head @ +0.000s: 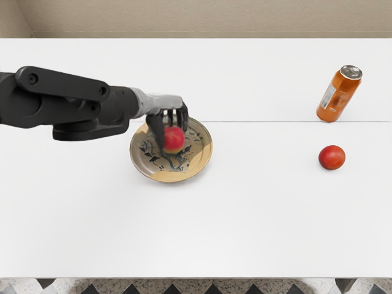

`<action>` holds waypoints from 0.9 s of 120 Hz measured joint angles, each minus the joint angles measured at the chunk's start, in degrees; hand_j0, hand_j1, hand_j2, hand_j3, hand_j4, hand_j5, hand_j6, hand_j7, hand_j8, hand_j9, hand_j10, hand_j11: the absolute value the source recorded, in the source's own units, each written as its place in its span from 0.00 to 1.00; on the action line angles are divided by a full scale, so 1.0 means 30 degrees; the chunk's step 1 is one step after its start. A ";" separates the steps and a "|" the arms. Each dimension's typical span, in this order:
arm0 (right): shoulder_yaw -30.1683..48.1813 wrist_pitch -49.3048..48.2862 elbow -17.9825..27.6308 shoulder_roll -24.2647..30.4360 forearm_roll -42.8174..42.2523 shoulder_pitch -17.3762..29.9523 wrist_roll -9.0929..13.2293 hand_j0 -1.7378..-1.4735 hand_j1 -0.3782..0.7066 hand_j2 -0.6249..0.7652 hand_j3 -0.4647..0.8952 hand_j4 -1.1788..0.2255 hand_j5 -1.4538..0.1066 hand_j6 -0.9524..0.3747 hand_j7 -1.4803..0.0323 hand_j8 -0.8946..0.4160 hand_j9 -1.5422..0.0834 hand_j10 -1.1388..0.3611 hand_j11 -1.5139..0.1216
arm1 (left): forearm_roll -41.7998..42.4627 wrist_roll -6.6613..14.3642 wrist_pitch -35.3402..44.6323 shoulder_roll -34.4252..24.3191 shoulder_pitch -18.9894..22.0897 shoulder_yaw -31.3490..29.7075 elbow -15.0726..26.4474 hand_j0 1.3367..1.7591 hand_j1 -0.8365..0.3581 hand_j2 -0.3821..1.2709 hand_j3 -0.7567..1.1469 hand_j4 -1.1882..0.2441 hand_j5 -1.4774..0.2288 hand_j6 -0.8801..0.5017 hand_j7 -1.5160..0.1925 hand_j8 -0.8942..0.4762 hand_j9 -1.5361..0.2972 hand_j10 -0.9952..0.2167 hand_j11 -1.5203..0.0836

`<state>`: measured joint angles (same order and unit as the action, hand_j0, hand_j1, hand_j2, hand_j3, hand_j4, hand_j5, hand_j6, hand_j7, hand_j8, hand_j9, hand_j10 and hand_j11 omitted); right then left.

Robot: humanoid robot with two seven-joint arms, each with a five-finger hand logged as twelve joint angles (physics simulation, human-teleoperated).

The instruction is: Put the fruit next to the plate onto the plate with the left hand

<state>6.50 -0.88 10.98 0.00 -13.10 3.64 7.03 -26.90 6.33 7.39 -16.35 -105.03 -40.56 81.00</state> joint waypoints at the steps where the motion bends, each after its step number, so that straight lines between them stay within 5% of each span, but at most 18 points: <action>1: 0.0000 0.0000 0.0000 0.0000 0.0000 -0.0001 0.0000 0.30 0.06 0.44 0.34 0.82 0.90 0.69 0.95 0.66 0.92 0.74 0.90 | 0.0012 0.0000 0.0000 0.0000 0.0000 0.0005 -0.0004 0.76 0.47 0.44 0.40 0.45 0.38 0.34 0.42 0.31 0.41 0.33 0.45; 21: 0.0000 0.0000 0.0001 0.0000 0.0000 -0.0004 0.0000 0.30 0.06 0.44 0.34 0.82 0.90 0.69 0.95 0.66 0.92 0.74 0.90 | 0.0548 0.0000 -0.0135 -0.0404 0.0000 0.0148 0.0006 0.76 0.60 0.34 0.40 0.55 0.53 0.39 0.56 0.38 0.53 0.47 0.60; 33: 0.0000 0.0000 0.0001 0.0000 0.0000 0.0004 0.0000 0.30 0.06 0.44 0.34 0.82 0.90 0.69 0.95 0.66 0.92 0.74 0.90 | 0.1120 -0.0016 -0.0634 -0.2678 0.0542 0.0998 0.0275 0.76 0.65 0.31 0.40 0.59 0.58 0.41 0.61 0.42 0.58 0.52 0.65; 67: 0.0000 0.0000 0.0002 0.0000 0.0000 0.0002 0.0000 0.30 0.06 0.44 0.34 0.82 0.90 0.69 0.95 0.66 0.92 0.74 0.90 | 0.7219 -0.0028 -1.0627 -0.9855 0.0924 0.4646 0.0522 0.76 0.72 0.27 0.40 0.64 0.65 0.44 0.67 0.45 0.64 0.59 0.72; 91: 0.0000 0.0000 0.0001 0.0000 0.0000 0.0005 0.0000 0.30 0.06 0.44 0.34 0.82 0.90 0.69 0.95 0.66 0.92 0.74 0.90 | 0.9177 -0.0029 -1.3619 -1.2592 0.6663 0.8229 0.0397 0.76 0.73 0.27 0.40 0.65 0.67 0.45 0.69 0.46 0.65 0.60 0.74; 108: 0.0000 0.0000 0.0000 0.0000 0.0000 0.0002 0.0000 0.30 0.06 0.44 0.34 0.82 0.90 0.69 0.95 0.66 0.92 0.74 0.90 | 1.0017 -0.0029 -1.4000 -1.3811 0.8136 1.0472 -0.0352 0.76 0.74 0.26 0.40 0.65 0.67 0.45 0.69 0.47 0.66 0.61 0.74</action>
<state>6.51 -0.88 10.98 0.00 -13.10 3.64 7.03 3.15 6.24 -34.62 -57.78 -80.62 -9.14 79.95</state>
